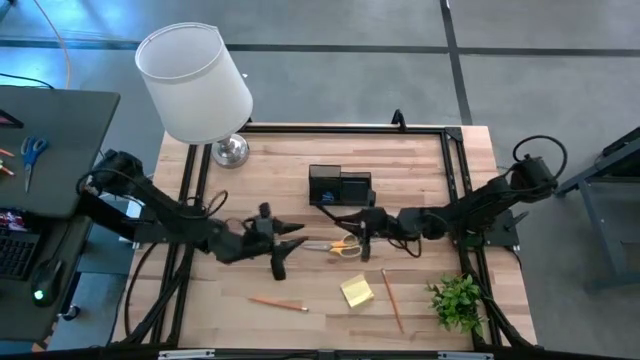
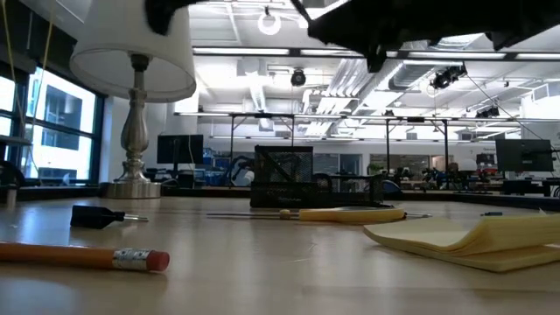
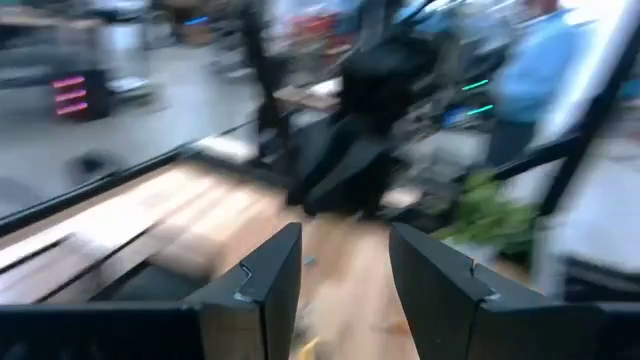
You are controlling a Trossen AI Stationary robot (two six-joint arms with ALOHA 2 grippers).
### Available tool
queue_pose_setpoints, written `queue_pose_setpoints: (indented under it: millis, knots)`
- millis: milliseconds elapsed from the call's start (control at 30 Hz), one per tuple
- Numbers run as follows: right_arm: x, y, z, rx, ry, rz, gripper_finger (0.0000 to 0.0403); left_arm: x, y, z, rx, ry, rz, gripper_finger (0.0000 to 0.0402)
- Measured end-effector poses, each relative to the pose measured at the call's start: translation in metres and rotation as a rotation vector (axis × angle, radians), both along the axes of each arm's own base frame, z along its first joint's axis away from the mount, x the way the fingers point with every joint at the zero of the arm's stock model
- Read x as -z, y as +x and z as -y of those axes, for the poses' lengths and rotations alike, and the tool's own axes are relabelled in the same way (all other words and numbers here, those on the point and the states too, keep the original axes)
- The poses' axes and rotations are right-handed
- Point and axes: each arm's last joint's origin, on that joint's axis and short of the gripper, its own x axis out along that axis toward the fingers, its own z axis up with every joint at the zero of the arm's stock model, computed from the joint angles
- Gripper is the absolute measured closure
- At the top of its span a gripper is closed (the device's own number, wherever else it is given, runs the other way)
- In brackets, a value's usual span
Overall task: Pick and place office supplies into organizer
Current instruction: Put the black pen into the black desk organizer
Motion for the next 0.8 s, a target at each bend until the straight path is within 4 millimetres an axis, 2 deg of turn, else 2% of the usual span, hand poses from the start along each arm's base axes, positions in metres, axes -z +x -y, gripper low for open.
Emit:
queue_pose_setpoints:
  millis: [167, 300, 500, 600, 800]
  knots:
    - [-0.006, -0.004, -0.009, -0.095, -0.037, 0.022, 0.0383, -0.006, 0.013, -0.024, 0.201, 0.055, 0.044, 0.0259]
    - [-0.011, -0.003, -0.017, -0.138, -0.053, 0.040, 0.0384, -0.001, 0.018, -0.035, 0.171, 0.070, 0.024, 0.0259]
    - [-0.013, -0.004, -0.022, -0.149, -0.062, 0.049, 0.0383, 0.002, 0.025, -0.033, 0.169, 0.142, 0.072, 0.0259]
    - [-0.010, -0.003, -0.020, -0.143, -0.057, 0.035, 0.0382, -0.002, 0.027, -0.032, 0.195, 0.140, 0.148, 0.0259]
    - [-0.009, -0.001, -0.019, -0.138, -0.049, 0.031, 0.0382, -0.003, 0.027, -0.032, 0.195, 0.139, 0.166, 0.0259]
